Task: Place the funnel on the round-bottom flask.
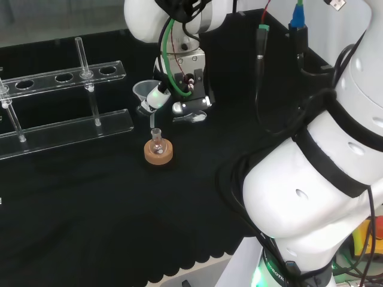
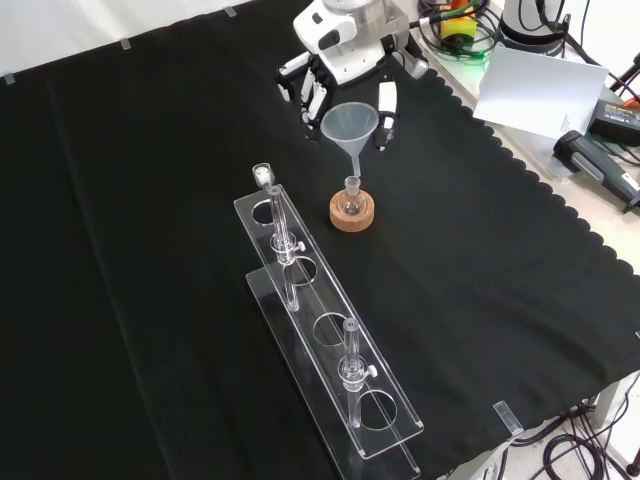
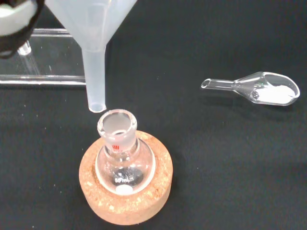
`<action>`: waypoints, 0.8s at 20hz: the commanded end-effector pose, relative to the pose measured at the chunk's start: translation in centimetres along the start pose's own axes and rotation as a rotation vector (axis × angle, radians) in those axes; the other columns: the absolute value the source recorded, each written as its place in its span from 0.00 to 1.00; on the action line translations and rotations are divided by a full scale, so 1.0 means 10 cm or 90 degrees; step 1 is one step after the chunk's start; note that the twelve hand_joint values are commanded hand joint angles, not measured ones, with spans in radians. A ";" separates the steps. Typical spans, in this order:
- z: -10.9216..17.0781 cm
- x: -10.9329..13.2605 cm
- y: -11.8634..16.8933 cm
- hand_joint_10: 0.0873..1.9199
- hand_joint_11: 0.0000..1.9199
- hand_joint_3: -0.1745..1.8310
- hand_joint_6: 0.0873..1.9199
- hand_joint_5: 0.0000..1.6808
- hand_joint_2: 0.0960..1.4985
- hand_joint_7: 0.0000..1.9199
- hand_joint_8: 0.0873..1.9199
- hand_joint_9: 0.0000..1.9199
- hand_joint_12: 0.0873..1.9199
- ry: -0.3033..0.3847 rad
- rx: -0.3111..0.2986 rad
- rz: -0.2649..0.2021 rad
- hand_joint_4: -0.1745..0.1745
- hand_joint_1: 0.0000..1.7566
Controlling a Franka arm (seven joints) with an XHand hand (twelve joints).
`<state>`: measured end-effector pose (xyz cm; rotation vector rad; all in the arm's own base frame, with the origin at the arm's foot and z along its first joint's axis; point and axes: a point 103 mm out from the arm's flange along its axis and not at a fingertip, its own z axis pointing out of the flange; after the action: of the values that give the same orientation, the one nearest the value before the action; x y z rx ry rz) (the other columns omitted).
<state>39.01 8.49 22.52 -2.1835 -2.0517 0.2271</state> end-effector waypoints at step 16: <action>0.12 -0.01 0.06 0.09 0.00 0.40 0.19 0.71 0.31 0.72 0.10 0.51 0.75 -0.032 -0.003 -0.002 1.00 0.49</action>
<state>39.32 8.53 21.49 -2.1966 -2.0791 0.2728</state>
